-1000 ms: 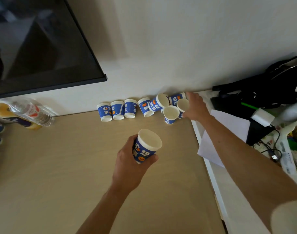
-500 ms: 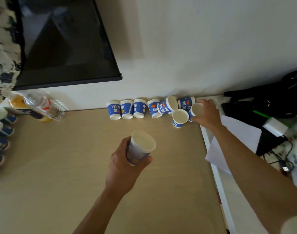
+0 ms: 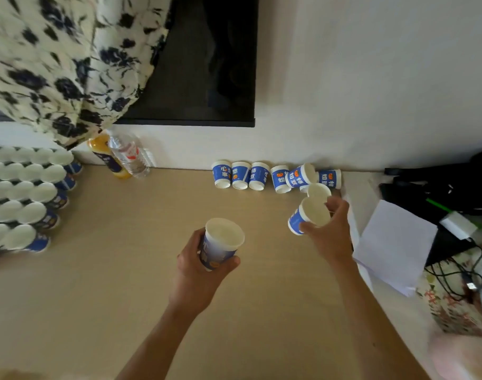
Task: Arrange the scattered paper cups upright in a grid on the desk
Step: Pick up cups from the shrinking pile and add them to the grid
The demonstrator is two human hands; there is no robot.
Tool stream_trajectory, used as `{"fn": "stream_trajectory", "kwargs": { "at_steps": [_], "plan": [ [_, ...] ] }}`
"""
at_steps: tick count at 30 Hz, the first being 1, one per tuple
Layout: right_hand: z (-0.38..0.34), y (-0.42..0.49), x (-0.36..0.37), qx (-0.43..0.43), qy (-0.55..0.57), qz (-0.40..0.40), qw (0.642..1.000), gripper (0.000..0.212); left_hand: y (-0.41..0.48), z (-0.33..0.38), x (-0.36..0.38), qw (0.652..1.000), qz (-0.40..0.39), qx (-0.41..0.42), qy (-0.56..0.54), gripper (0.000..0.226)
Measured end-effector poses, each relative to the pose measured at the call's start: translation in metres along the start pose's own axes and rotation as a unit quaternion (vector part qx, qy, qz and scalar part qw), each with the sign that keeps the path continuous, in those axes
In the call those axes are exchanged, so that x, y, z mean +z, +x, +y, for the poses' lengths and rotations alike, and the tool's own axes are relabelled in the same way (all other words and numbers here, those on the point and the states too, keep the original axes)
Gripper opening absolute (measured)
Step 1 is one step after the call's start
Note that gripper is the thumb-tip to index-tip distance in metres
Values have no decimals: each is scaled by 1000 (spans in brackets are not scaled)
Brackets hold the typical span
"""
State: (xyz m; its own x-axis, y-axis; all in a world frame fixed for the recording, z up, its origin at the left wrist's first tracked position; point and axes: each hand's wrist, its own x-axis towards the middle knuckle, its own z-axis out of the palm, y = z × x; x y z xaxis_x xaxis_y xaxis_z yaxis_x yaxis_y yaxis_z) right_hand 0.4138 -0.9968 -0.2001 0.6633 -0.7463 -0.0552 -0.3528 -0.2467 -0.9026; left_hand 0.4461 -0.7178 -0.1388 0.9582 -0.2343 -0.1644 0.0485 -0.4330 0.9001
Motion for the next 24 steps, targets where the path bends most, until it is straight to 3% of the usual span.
{"fn": "stream_trajectory", "kwargs": {
  "at_steps": [3, 10, 19, 24],
  "plan": [
    [-19, -49, 36, -3, 50, -25, 998, 66, -21, -10, -34, 999, 33, -5, -26, 62],
    [-81, -157, 113, -47, 117, -139, 982, 66, -74, -40, -125, 988, 127, 4, -84, 69],
    [-142, -293, 198, -106, 136, -237, 956, 64, -142, -114, -247, 967, 234, -4, -103, 67],
    [-155, -355, 236, -111, 151, -267, 945, 66, -169, -140, -302, 963, 253, 7, -97, 66]
  ]
}}
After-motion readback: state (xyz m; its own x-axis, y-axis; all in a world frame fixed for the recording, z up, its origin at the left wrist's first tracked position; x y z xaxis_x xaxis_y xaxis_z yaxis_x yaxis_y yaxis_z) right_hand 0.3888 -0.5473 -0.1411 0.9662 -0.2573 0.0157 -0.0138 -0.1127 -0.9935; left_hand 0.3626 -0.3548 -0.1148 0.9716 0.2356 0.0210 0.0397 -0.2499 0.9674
